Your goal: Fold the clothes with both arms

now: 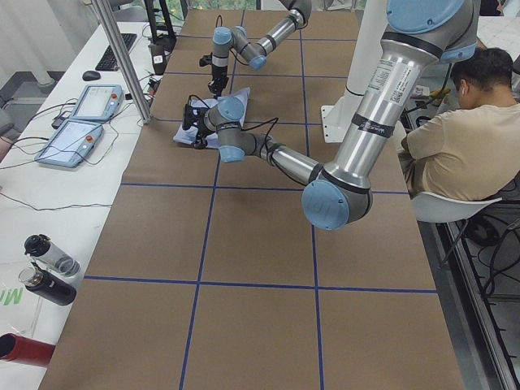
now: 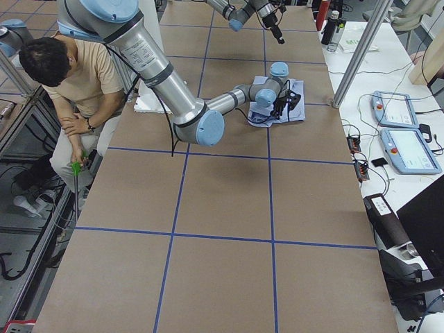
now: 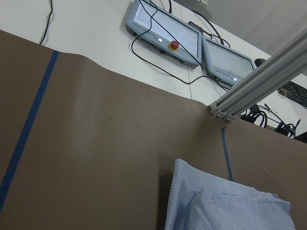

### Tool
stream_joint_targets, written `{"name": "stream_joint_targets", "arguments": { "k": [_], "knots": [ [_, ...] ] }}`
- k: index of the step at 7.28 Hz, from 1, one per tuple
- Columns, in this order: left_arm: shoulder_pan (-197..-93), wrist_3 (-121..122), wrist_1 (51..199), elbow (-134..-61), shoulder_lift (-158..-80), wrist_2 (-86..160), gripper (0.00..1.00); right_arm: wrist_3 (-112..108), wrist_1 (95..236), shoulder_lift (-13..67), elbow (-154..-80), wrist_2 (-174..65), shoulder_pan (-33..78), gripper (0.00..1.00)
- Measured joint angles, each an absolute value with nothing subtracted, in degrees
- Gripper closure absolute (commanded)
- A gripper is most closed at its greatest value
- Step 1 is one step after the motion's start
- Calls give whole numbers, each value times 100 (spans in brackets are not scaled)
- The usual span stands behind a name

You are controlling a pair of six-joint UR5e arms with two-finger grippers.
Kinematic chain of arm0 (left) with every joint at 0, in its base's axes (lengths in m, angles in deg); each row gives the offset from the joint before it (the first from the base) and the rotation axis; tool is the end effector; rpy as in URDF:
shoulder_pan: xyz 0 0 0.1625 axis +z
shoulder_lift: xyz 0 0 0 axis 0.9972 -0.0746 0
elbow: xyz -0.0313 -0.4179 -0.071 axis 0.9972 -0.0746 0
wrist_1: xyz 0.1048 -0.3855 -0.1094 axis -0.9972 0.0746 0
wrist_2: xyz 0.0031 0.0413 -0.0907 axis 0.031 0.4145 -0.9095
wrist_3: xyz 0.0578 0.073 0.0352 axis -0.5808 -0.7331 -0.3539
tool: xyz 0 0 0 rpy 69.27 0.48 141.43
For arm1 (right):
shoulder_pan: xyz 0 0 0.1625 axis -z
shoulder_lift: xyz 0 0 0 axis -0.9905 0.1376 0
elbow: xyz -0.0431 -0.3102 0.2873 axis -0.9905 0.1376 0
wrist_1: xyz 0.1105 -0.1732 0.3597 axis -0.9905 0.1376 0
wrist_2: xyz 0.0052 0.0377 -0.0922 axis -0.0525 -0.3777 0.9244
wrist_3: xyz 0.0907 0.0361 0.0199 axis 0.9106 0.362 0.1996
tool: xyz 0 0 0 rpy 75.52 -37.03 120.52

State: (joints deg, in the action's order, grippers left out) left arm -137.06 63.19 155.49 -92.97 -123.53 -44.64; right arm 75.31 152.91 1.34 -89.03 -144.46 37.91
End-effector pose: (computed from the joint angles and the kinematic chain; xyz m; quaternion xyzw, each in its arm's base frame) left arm 0.3236 -0.5818 0.3387 0.2551 0.5735 -0.1888 0.7552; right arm -0.5130 -0.6303 0.3045 -0.0356 -0.4310 0.2931 0.8527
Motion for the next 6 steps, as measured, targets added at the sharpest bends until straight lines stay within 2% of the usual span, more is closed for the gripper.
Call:
{"name": "stream_joint_targets", "arguments": {
  "k": [1, 2, 6],
  "knots": [
    [-13709, 6318, 15549, -9297, -12353, -4464, 1, 7533, 15291, 98, -8866, -14432, 3794, 81],
    [-13716, 6316, 15549, -9299, -12353, -4464, 1, 7537, 15291, 66, -8837, -14427, 3795, 100],
    [-13731, 6315, 15541, -9335, -12350, -4464, 1, 7538, 15291, 28, -8805, -14425, 3794, 100]
  ]
}}
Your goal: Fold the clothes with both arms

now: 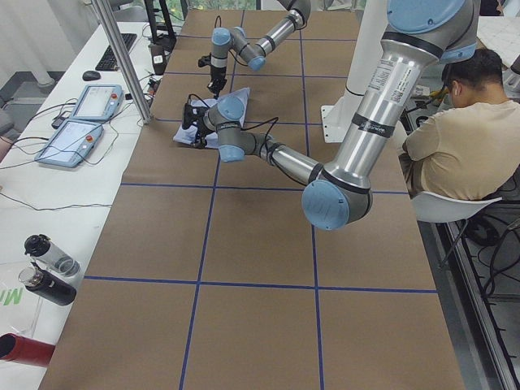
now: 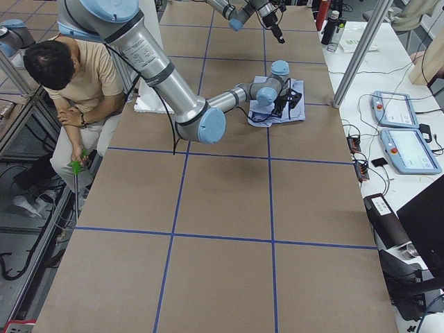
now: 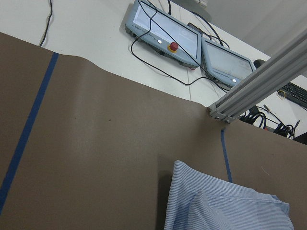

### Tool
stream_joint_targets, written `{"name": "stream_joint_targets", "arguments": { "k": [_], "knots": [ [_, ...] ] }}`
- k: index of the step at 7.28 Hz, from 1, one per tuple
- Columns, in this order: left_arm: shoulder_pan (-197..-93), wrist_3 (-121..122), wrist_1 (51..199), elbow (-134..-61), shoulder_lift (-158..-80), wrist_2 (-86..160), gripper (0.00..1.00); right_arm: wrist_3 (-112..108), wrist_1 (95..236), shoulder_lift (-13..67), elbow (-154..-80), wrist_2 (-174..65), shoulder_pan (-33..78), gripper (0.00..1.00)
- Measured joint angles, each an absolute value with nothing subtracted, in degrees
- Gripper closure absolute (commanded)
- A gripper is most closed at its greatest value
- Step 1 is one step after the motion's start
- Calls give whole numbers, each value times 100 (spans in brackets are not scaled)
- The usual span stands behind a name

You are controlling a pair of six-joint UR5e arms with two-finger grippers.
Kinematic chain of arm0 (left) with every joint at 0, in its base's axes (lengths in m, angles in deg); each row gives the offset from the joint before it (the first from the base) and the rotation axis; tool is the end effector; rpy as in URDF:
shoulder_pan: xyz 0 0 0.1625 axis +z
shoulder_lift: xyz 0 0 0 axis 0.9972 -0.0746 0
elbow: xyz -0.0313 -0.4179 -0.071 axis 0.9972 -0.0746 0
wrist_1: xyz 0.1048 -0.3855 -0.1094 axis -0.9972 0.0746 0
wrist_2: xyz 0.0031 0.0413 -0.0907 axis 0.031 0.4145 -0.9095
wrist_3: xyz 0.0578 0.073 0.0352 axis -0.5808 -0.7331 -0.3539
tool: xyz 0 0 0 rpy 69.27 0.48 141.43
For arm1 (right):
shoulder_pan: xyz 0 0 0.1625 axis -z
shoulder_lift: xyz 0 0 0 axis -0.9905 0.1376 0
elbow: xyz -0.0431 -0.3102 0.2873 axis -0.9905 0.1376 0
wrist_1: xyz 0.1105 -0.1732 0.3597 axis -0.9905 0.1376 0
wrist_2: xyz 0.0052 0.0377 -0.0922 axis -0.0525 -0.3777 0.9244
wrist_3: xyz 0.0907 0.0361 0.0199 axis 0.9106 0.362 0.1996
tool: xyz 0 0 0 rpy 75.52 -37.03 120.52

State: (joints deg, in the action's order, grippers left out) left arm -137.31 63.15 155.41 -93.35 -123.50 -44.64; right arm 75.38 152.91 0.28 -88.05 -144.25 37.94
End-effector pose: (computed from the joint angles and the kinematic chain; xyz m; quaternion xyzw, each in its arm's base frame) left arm 0.3202 -0.5821 0.3360 0.2577 0.5743 -0.1895 0.7536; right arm -0.5169 -0.6340 0.2982 -0.0341 -0.4311 0.2939 0.8524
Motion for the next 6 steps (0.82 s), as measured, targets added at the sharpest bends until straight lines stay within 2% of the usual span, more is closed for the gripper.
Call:
{"name": "stream_joint_targets", "arguments": {
  "k": [6],
  "knots": [
    [-13732, 6326, 15532, -9354, -12312, -4469, 1, 7369, 15293, -263, -8804, -14497, 3393, 100]
  ]
}}
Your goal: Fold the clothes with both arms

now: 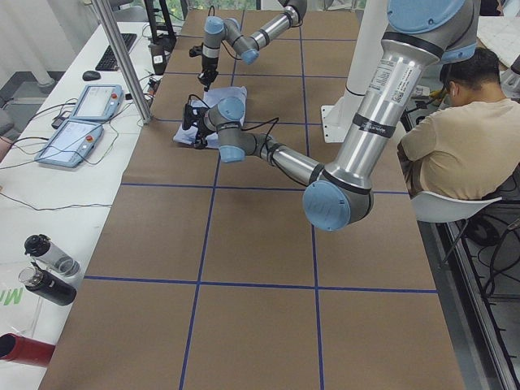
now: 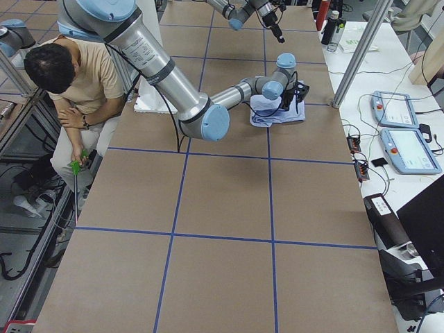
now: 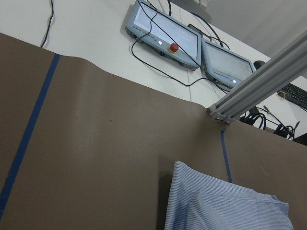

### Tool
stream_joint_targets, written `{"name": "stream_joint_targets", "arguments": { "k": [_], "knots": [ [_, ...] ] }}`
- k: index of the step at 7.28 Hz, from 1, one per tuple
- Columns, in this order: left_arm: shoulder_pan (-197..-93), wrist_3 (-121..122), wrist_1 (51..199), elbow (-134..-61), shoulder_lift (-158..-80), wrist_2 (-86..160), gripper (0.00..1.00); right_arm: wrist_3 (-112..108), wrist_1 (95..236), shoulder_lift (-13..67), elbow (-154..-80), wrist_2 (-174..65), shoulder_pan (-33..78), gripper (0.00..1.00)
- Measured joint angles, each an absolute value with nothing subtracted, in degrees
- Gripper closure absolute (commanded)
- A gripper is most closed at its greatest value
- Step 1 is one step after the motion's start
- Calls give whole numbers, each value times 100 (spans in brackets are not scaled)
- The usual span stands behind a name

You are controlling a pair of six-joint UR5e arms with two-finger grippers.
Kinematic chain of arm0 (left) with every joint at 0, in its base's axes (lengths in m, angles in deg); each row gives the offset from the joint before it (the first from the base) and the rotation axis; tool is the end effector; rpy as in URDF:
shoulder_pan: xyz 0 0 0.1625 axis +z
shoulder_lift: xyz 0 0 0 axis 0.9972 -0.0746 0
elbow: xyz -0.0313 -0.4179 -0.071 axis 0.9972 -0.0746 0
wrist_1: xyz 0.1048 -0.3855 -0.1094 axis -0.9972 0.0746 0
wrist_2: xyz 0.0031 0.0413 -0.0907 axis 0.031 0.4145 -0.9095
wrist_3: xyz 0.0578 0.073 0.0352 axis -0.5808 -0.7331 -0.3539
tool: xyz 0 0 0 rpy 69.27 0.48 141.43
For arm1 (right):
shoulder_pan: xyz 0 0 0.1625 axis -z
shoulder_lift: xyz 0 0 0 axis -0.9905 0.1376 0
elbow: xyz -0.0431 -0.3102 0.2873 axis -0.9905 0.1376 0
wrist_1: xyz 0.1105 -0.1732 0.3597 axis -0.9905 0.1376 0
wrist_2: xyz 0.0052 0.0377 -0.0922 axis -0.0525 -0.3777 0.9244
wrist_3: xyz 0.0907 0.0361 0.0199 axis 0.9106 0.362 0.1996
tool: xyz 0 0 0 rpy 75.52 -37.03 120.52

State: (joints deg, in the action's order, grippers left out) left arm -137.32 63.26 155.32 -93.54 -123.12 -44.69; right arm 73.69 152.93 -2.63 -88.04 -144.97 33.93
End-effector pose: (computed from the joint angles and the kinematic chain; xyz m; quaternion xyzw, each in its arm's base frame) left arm 0.3190 -0.5807 0.3389 0.2557 0.5732 -0.1908 0.7548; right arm -0.4758 -0.6719 0.2566 -0.0073 -0.4539 0.2999 0.8391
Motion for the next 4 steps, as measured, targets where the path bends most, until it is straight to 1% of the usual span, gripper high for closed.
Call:
{"name": "stream_joint_targets", "arguments": {
  "k": [2, 4],
  "knots": [
    [-13727, 6327, 15532, -9341, -12307, -4478, 1, 7337, 15293, -392, -8740, -14490, 3277, 100],
    [-13730, 6327, 15533, -9323, -12301, -4481, 1, 7314, 15287, -708, -8351, -14416, 3229, 100]
  ]
}}
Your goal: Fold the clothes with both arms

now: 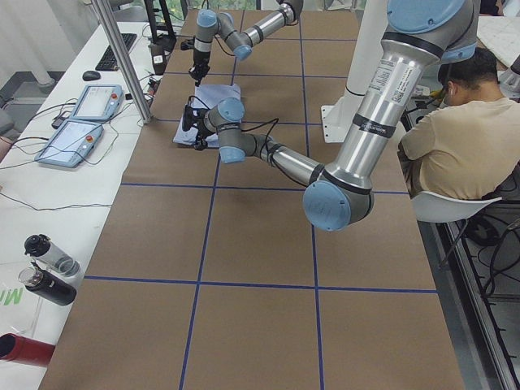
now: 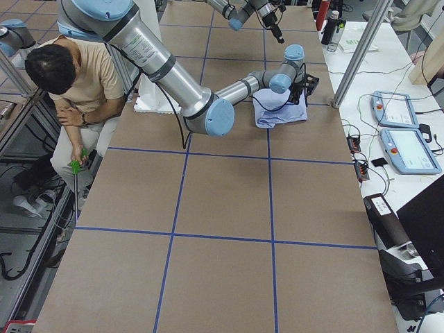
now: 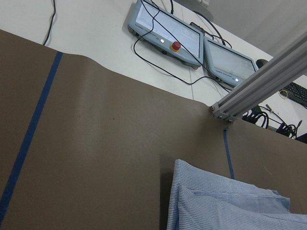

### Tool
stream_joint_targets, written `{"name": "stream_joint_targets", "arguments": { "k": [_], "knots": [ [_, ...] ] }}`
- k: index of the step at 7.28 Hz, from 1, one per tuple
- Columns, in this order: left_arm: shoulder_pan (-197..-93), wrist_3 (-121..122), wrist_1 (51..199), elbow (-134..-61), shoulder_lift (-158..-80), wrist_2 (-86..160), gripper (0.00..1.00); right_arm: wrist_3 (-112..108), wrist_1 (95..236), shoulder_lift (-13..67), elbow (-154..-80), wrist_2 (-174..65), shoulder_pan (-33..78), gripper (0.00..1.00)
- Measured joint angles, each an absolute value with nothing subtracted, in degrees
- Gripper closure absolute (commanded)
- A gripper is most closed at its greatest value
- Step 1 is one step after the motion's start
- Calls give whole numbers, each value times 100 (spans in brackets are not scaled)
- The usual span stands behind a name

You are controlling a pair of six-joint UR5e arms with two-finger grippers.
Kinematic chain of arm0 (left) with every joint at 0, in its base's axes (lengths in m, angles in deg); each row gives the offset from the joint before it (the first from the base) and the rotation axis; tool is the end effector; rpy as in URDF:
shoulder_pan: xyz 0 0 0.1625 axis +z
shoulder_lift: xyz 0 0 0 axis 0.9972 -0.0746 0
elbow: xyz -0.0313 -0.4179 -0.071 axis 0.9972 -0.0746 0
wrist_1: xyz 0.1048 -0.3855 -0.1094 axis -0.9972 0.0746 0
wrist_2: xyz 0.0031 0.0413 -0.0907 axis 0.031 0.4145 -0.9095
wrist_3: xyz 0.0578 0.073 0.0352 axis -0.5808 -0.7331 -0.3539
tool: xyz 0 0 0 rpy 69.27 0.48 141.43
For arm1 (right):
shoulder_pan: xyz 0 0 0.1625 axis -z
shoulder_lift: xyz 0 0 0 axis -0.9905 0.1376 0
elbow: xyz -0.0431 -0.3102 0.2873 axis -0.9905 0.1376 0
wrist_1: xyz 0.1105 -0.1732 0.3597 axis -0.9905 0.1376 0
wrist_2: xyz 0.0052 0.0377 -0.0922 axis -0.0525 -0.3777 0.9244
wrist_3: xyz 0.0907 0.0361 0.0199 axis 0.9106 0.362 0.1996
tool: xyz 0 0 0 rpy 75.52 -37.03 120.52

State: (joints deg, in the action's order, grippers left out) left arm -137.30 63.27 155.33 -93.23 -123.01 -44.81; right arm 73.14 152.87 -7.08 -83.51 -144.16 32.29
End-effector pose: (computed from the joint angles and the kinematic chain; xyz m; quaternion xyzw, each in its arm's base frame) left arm 0.3198 -0.5811 0.3428 0.2531 0.5714 -0.1911 0.7569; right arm -0.4688 -0.7020 0.2314 0.0072 -0.4518 0.3111 0.8361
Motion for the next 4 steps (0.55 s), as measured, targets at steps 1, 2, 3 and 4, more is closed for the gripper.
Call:
{"name": "stream_joint_targets", "arguments": {
  "k": [1, 2, 3, 4],
  "knots": [
    [-13731, 6327, 15537, -9313, -12293, -4481, 1, 7303, 15275, -848, -8141, -14327, 3222, 100],
    [-13728, 6329, 15539, -9310, -12274, -4481, 1, 7292, 15260, -1006, -7913, -14239, 3219, 100],
    [-13716, 6377, 15537, -9307, -12270, -4480, 1, 7288, 15245, -1140, -7724, -14177, 3218, 100],
    [-13698, 6539, 15529, -9307, -12294, -4476, 1, 7286, 15236, -1213, -7611, -14140, 3218, 100]
  ]
}}
